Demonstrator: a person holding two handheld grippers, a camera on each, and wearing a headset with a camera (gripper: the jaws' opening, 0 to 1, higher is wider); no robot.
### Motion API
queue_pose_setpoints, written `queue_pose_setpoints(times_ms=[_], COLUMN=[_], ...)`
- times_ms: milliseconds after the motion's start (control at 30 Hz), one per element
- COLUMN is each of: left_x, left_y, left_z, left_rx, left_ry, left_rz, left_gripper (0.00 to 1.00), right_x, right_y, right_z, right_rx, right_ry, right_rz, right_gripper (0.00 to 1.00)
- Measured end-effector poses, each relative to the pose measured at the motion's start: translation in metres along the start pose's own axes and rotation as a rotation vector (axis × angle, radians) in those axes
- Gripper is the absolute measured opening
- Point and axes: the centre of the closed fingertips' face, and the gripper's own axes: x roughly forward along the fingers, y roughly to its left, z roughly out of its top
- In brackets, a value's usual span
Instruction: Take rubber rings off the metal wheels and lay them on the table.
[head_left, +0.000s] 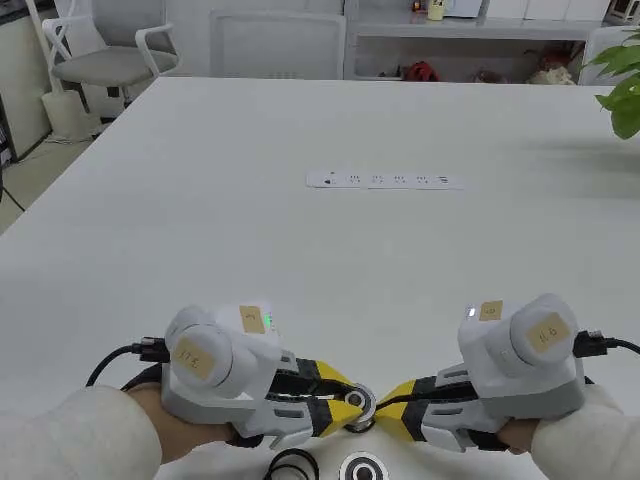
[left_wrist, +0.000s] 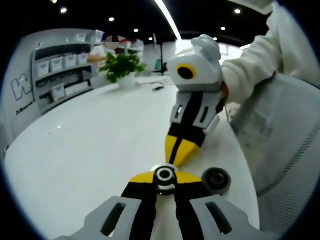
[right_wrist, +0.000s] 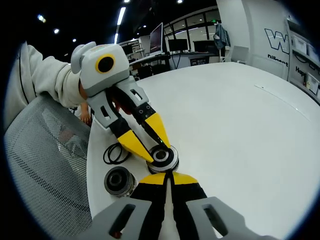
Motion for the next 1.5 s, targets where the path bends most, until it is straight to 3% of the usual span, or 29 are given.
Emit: queue_pose_setpoints(times_ms=[167, 1000, 1500], left_x=[0.000, 0.001, 0.000], left_y=[-0.001, -0.001, 0.000], left_z=[0.000, 0.000, -0.001], left_rx=[0.010, 0.017, 0.011], left_ry=[-0.001, -0.014, -0.017], left_rz=[0.003, 0.010, 0.016], left_gripper=[0.14, 0.14, 0.14], right_x=[0.000, -0.006, -0.007], right_y=[-0.001, -0.003, -0.002], right_z=[-0.001, 0.003, 0.008], right_rx=[0.081, 0.309, 0.404], right_ry=[0.001, -0.052, -0.091], right_rz=[-0.001, 0.043, 0.064], right_gripper=[0.00, 0.00, 0.00])
